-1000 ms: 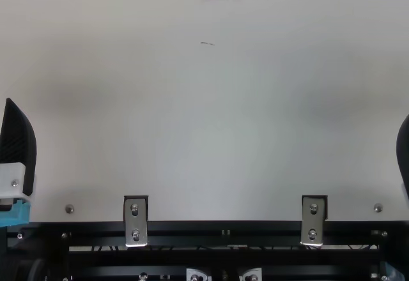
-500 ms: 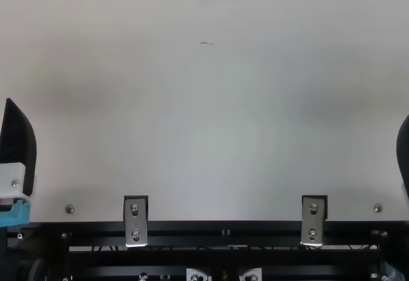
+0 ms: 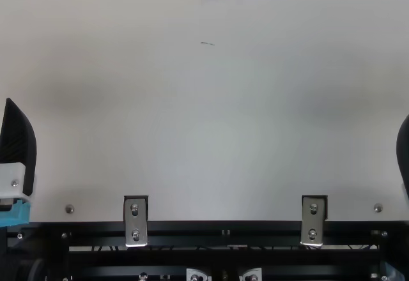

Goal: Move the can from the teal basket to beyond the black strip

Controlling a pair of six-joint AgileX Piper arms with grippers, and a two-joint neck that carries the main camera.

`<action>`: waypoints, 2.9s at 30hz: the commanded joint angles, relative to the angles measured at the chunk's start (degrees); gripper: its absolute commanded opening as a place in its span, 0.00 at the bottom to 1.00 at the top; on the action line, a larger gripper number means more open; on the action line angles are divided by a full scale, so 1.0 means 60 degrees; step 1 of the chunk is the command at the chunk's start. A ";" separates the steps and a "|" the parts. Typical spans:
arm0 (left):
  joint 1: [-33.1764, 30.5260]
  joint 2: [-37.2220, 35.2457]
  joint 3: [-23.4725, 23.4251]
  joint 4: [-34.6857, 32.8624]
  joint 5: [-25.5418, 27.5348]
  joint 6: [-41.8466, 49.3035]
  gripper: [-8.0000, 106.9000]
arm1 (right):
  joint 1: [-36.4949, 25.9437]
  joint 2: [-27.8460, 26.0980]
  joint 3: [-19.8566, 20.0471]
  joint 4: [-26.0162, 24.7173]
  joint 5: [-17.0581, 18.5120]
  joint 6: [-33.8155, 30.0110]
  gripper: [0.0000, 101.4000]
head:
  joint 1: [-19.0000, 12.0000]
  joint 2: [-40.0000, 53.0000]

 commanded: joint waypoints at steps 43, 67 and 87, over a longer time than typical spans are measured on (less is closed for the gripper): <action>0.1359 0.3776 -0.2577 0.1011 -0.1563 -0.0846 0.85 | 0.0000 0.0000 0.0000 0.0000 0.0000 0.0000 1.00 | -0.0687 0.1045; 0.4581 0.9398 -0.5281 -0.0899 -0.1559 0.2920 0.85 | 0.0000 0.0000 0.0000 0.0000 0.0000 0.0000 1.00 | -0.0687 0.1045; 0.5996 1.2609 -0.6159 -0.1838 -0.1018 0.4340 0.85 | 0.0000 0.0000 0.0000 0.0000 0.0000 0.0000 1.00 | -0.0687 0.1045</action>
